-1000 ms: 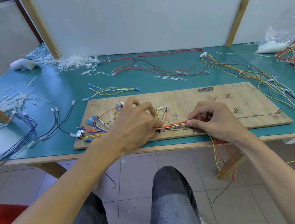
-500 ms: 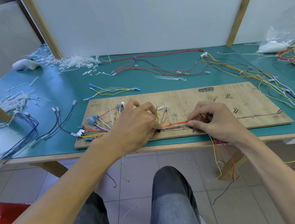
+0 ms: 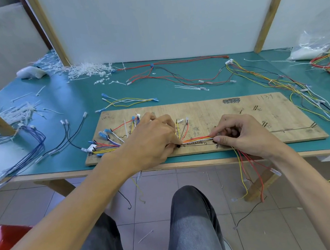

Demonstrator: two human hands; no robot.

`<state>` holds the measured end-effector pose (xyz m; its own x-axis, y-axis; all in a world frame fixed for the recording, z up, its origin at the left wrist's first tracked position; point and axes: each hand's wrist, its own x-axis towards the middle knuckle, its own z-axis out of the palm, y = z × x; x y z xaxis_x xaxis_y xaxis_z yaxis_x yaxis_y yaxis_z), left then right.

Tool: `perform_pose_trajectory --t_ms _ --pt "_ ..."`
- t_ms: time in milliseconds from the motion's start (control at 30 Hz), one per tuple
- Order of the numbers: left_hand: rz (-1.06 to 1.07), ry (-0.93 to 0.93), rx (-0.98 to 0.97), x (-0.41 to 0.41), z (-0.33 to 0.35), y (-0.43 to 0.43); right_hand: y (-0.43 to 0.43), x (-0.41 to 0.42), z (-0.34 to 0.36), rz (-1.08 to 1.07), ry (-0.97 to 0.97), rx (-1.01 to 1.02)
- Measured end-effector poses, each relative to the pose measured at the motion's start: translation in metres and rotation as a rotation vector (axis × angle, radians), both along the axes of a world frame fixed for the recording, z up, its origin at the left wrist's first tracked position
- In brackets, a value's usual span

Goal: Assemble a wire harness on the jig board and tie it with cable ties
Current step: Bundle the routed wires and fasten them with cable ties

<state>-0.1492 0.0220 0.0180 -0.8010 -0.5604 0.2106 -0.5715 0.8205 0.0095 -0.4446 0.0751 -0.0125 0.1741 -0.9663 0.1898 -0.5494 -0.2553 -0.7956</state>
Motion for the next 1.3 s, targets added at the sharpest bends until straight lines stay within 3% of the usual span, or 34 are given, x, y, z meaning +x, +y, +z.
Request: perform_pose_trajectory --t_ms 567,1000,1300 --pt "-0.005 -0.073 0.058 -0.002 0.012 0.0 0.004 0.006 0.005 -0.07 -0.07 0.007" --pt "-0.003 -0.056 0.096 -0.005 0.011 -0.002 -0.016 0.015 0.012 -0.297 -0.233 0.061" --pt "-0.005 -0.095 0.099 -0.006 0.011 -0.002 -0.123 0.019 0.011 -0.592 0.096 -0.05"
